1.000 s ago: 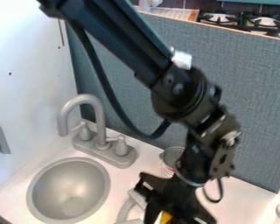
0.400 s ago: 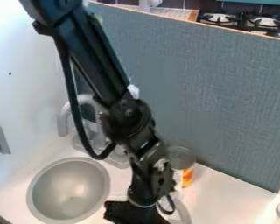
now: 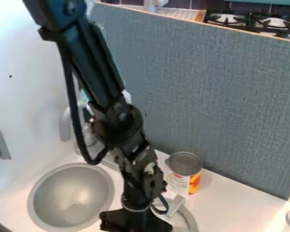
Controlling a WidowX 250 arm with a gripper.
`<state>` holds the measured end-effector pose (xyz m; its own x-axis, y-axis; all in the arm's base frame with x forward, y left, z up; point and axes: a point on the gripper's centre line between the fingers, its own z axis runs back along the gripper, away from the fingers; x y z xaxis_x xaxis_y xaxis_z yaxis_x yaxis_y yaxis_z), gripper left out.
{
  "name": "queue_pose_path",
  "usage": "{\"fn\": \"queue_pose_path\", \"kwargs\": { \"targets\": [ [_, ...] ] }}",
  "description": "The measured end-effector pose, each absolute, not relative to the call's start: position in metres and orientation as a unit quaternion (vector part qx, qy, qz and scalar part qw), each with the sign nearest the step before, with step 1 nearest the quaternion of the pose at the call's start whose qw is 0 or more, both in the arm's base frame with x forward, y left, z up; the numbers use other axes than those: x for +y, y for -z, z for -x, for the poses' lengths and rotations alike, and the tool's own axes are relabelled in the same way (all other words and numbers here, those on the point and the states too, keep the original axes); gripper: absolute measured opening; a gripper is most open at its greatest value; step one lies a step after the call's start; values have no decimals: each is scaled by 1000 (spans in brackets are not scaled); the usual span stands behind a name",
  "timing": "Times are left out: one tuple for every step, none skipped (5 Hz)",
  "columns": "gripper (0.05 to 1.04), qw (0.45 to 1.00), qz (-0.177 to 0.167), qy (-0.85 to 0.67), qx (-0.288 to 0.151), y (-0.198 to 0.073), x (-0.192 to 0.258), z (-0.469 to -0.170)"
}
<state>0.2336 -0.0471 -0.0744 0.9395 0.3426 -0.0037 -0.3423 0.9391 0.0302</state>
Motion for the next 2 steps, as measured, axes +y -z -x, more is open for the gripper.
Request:
{"fn": "queue_pose_path", "kwargs": {
  "targets": [
    [403,980,-15,-197,-28,78,-45,-238],
    [403,976,-5,-213,-50,89,-45,-240]
  ]
}}
